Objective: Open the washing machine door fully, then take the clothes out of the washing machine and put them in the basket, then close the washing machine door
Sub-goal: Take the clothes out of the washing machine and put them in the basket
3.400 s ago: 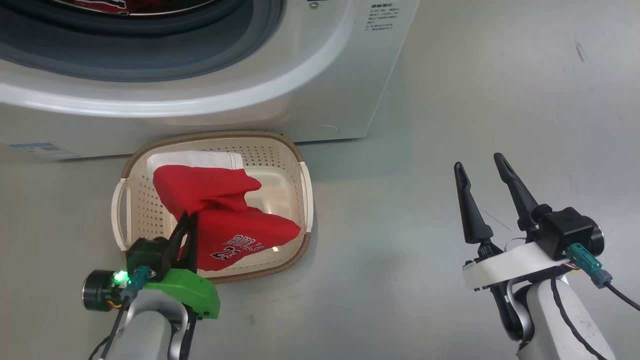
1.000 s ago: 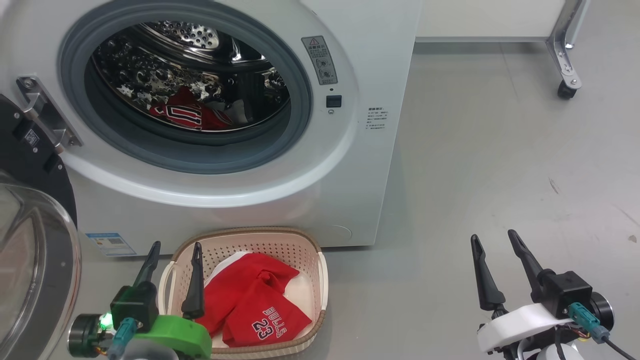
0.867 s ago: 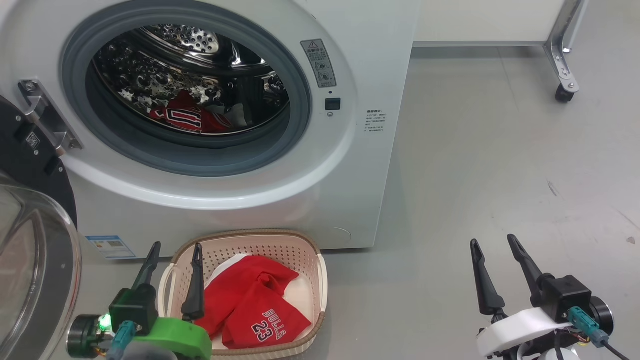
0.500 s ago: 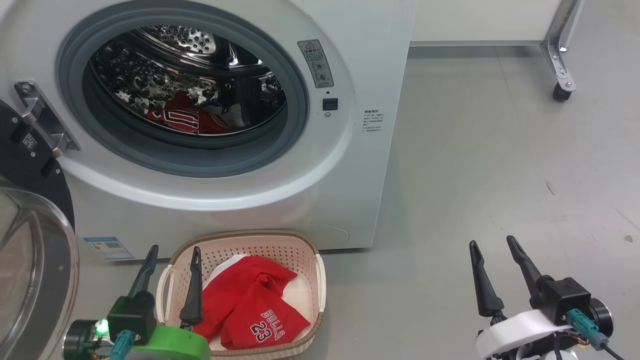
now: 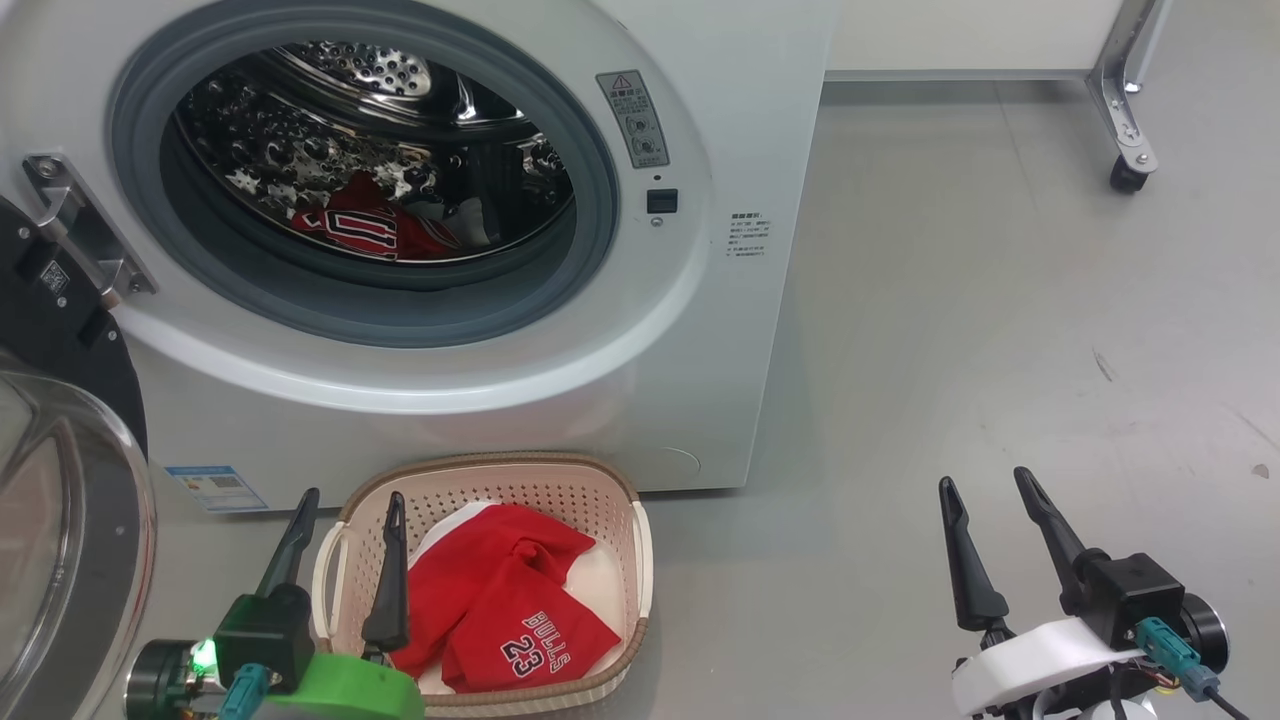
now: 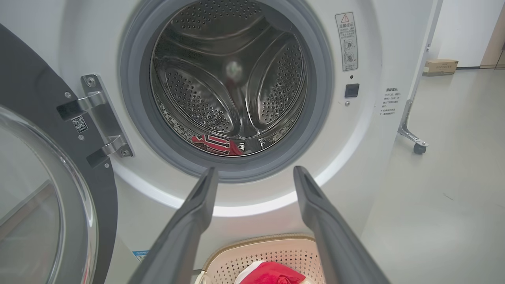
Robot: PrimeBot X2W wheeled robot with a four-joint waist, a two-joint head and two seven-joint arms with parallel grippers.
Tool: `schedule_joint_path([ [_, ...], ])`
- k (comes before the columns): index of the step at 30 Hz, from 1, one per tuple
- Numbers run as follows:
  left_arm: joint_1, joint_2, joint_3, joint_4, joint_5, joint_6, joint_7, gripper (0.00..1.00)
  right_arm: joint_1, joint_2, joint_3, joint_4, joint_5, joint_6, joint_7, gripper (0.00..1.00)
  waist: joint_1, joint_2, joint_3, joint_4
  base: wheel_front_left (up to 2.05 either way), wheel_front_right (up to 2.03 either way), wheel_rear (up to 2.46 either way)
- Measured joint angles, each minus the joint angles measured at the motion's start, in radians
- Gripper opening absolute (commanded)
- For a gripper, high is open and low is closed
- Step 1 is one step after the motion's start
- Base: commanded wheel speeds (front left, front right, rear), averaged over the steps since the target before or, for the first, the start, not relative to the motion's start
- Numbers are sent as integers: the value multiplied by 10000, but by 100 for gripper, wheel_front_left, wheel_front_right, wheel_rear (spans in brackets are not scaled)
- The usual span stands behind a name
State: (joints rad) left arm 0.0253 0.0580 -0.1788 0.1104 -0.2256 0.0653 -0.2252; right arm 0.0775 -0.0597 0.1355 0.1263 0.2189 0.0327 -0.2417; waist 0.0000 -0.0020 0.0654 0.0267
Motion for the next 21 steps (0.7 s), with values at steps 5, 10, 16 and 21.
schedule_joint_path([
  [5, 2, 13, 8, -96, -6, 0, 194, 100, 3, -17, 15, -142, 0, 0, 86, 100, 0, 0, 132, 15, 0, 0, 0],
  [10, -37, 15, 19, -27, -42, -2, 447, 100, 0, -44, 100, -295, -2, 6, 180, 100, 0, 1, 365, 8, 0, 0, 0],
  [16, -389, 50, 65, 291, -249, -13, 832, 100, -44, -82, 209, -562, -17, 46, 291, 100, 0, 0, 728, -14, 0, 0, 0],
  [21, -1244, 35, 134, 723, -520, -100, 1256, 100, -225, -123, 313, -815, -105, 102, 401, 100, 0, 0, 1231, -74, 0, 0, 0],
])
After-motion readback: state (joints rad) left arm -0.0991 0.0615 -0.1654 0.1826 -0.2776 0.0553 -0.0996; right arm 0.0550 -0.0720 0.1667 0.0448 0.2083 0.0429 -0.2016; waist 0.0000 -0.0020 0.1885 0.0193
